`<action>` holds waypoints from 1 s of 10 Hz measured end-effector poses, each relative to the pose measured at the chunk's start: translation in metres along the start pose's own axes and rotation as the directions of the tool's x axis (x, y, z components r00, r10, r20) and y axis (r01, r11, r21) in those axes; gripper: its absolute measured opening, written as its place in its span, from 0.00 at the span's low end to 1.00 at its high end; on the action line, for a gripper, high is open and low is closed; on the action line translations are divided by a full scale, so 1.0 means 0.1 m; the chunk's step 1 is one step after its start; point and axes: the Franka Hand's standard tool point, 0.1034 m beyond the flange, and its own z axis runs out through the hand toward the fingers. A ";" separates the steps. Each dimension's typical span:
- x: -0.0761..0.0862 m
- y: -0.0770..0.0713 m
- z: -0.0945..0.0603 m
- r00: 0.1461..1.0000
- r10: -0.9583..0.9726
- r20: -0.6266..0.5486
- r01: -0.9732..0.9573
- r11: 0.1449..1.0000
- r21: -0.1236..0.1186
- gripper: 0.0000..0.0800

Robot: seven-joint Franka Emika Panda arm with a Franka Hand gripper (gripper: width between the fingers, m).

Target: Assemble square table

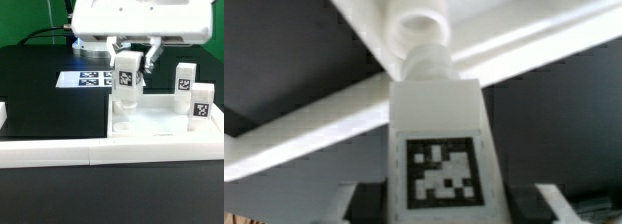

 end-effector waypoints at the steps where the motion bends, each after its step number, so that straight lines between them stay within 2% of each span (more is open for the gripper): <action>1: 0.00 0.00 0.05 1.000 -0.008 -0.003 0.008 1.000 -0.007 0.36; 3: -0.05 0.04 0.10 1.000 -0.018 0.003 0.018 1.000 -0.018 0.36; 6: -0.14 0.12 0.09 0.999 -0.026 0.018 0.026 0.999 -0.028 0.36; 10: -0.19 0.12 0.09 0.999 -0.033 0.020 0.034 0.999 -0.031 0.36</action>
Offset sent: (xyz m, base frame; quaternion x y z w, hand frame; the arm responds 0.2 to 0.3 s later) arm -0.0107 -0.0017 -0.0096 0.0002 -0.0135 -0.0104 0.9999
